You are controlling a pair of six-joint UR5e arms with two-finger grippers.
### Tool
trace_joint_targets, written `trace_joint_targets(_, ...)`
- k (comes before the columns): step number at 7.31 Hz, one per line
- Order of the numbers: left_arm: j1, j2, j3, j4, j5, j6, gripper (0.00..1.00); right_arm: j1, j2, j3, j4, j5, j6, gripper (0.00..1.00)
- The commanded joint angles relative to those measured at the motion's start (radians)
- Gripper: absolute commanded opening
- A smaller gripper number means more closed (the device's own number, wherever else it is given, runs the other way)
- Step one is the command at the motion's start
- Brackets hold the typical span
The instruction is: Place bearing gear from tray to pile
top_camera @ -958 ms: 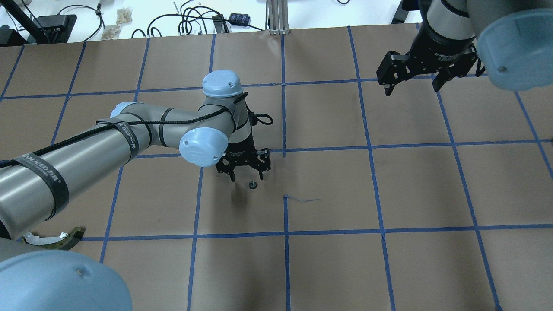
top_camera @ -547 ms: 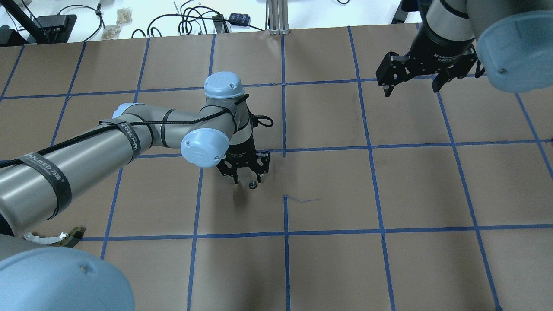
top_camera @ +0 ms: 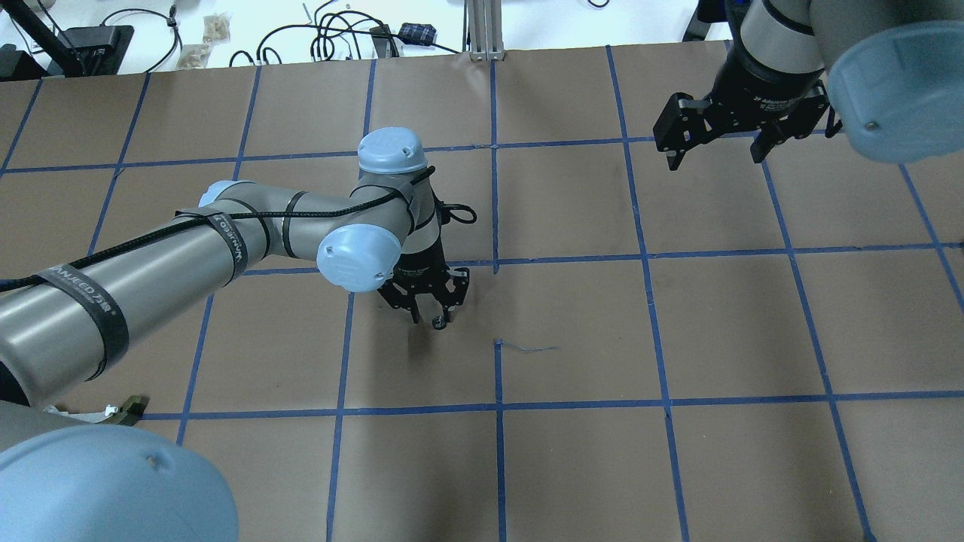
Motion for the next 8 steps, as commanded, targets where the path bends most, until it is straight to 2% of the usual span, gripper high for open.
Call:
trace_joint_targets(1,0.002,-0.003,0.011,0.000,-0.002,0.003,0.00,0.000,0.001,0.000,0.001,0.000,-0.001,1.00)
trace_joint_targets(4,0.022,0.026,0.029,-0.002,0.010,0.016,0.00,0.000,0.001,0.000,0.001,0.000,-0.001,1.00)
trace_joint_targets(5,0.080,0.033,0.070,-0.049,0.015,0.022,0.00,0.000,0.001,0.000,0.001,0.000,-0.001,1.00)
trace_joint_targets(7,0.250,0.044,0.181,-0.196,0.108,0.235,0.00,0.000,0.001,0.000,0.001,-0.002,-0.001,1.00)
trace_joint_targets(8,0.326,0.052,0.193,-0.198,0.141,0.302,0.00,0.000,0.001,0.000,0.001,-0.002,-0.003,1.00)
